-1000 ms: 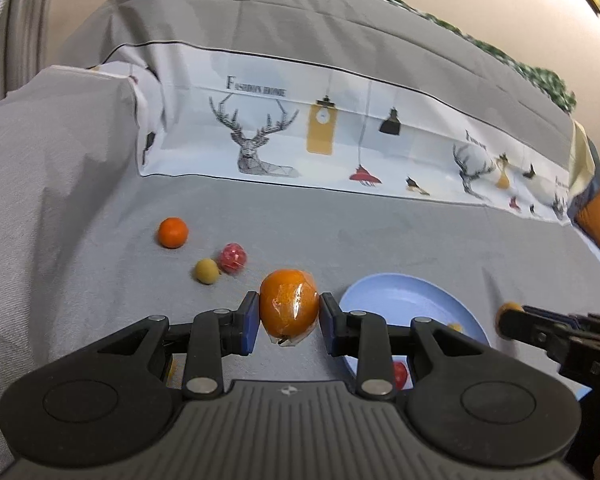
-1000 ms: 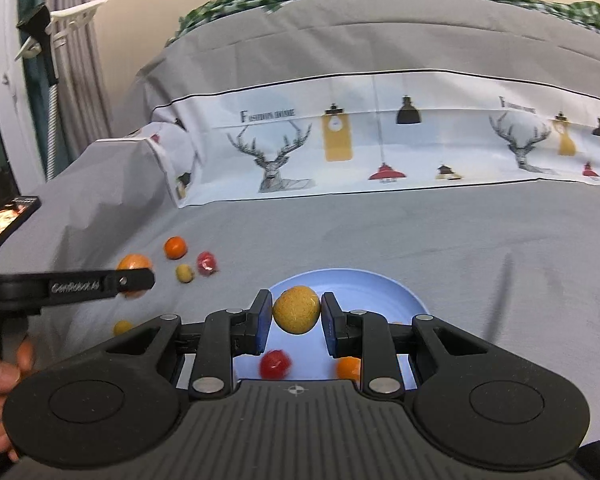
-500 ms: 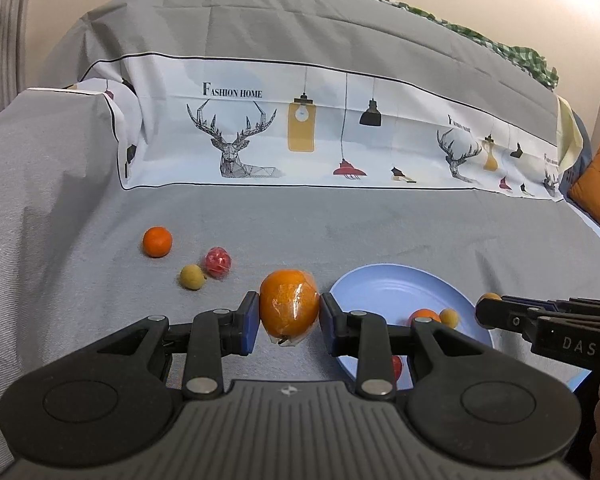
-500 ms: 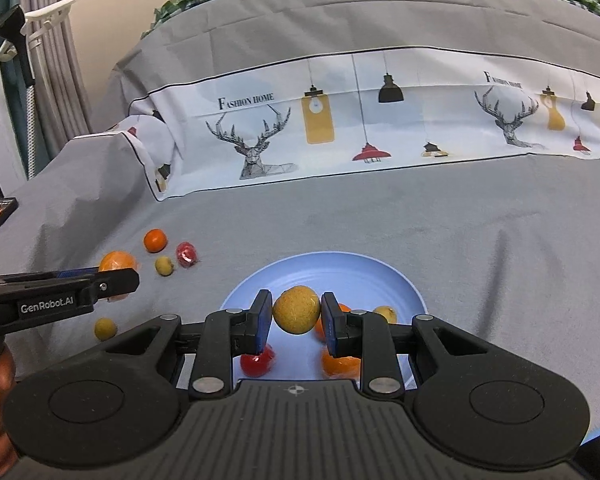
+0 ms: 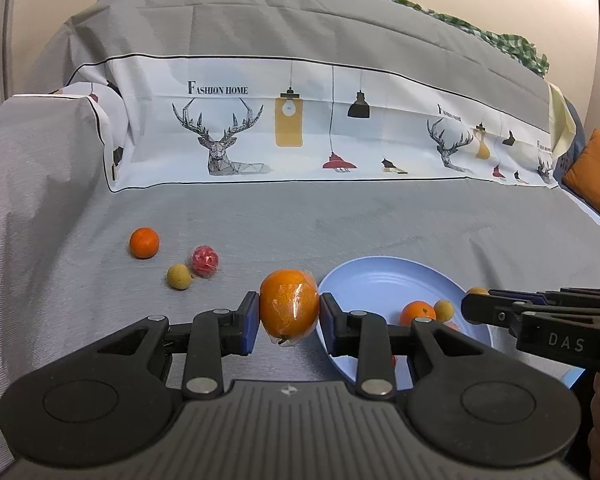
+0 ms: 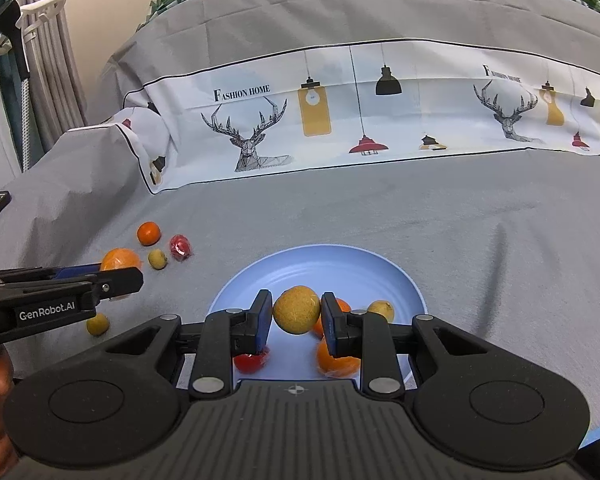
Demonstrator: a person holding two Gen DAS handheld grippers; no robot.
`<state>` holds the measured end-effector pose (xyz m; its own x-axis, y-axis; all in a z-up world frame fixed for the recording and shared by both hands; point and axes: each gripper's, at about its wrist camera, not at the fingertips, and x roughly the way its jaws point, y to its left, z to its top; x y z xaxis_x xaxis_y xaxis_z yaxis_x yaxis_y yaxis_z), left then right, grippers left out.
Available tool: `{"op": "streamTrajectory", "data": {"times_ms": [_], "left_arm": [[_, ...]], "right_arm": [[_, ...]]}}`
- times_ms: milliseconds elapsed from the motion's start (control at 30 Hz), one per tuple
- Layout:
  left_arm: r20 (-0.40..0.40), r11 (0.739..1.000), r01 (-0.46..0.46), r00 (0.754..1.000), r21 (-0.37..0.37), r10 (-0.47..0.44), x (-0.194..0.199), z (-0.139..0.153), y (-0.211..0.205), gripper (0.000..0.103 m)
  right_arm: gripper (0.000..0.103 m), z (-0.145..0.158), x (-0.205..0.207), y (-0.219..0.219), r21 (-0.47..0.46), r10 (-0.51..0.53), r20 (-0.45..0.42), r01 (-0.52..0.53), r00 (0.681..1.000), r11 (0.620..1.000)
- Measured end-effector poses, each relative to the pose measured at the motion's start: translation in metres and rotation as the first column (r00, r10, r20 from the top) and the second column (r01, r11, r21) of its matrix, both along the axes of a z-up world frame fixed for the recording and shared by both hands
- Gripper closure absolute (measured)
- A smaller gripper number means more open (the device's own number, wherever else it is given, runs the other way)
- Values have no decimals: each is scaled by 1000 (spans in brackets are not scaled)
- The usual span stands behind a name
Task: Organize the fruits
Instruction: 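Carry the wrapped orange and yellow fruit over the blue plate with both tools, then open both tools to drop the fruits onto the blue plate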
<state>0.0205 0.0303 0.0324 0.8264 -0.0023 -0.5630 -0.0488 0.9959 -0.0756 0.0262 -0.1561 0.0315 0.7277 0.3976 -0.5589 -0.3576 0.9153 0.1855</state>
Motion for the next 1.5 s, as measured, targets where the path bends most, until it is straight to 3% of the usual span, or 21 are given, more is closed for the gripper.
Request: {"op": "streamTrajectory", "data": {"times_ms": [667, 1500], "left_arm": [[9, 988, 155, 988, 12, -155, 15, -29, -42, 68], [1, 991, 129, 992, -33, -129, 25, -34, -35, 68]], "right_arm": [[75, -6, 1, 12, -75, 39, -4, -39, 999, 996], [75, -10, 2, 16, -103, 40, -12, -41, 999, 994]]}}
